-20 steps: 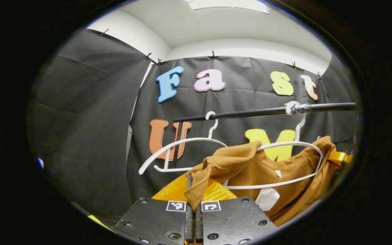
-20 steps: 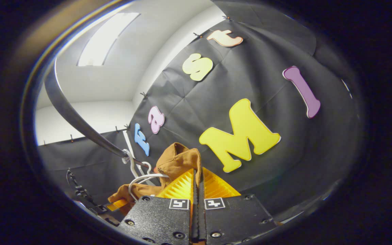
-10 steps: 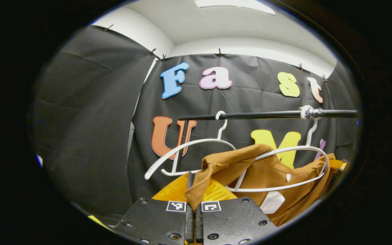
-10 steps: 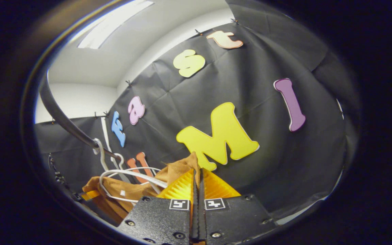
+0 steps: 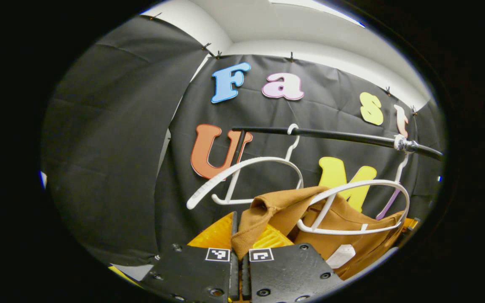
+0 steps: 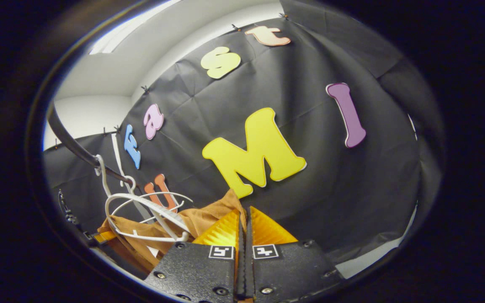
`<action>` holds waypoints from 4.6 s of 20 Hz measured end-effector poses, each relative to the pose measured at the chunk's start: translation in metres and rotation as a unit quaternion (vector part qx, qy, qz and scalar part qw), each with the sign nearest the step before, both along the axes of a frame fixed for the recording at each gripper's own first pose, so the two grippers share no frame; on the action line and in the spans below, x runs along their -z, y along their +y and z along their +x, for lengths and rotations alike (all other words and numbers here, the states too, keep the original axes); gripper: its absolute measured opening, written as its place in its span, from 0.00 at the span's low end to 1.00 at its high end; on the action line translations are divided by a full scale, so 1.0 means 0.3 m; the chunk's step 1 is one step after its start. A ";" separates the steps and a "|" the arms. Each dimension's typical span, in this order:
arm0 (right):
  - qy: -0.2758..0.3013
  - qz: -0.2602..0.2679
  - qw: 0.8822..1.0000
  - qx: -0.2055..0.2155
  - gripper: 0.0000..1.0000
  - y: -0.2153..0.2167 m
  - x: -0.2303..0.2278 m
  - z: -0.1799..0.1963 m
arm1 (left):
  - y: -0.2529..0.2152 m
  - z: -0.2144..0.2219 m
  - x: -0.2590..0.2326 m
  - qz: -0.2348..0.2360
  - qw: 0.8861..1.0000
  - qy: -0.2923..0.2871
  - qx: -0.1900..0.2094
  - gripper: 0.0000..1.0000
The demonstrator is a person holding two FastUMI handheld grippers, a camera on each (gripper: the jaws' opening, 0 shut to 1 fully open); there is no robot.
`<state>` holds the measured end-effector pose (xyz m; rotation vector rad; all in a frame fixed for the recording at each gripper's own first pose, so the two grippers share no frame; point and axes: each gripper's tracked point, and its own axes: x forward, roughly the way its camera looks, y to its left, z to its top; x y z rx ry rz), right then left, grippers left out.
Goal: Grasp the clothes on the hanger with both hands and then place them into the laundry hamper below.
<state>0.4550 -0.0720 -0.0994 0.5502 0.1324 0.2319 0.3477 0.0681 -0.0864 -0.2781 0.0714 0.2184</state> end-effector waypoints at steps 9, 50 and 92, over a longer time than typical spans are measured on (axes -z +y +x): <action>0.042 -0.037 0.998 -0.002 0.04 0.015 0.150 -0.041 | -0.004 -0.033 0.147 -0.038 0.998 0.040 0.010 0.03; 0.055 -0.085 0.995 0.001 0.04 0.050 0.290 -0.116 | 0.039 -0.133 0.200 0.047 0.996 0.069 0.025 0.00; 0.196 -0.126 0.937 -0.260 0.04 0.908 0.666 -0.856 | -0.435 -0.692 0.829 -0.019 0.949 0.232 0.212 0.00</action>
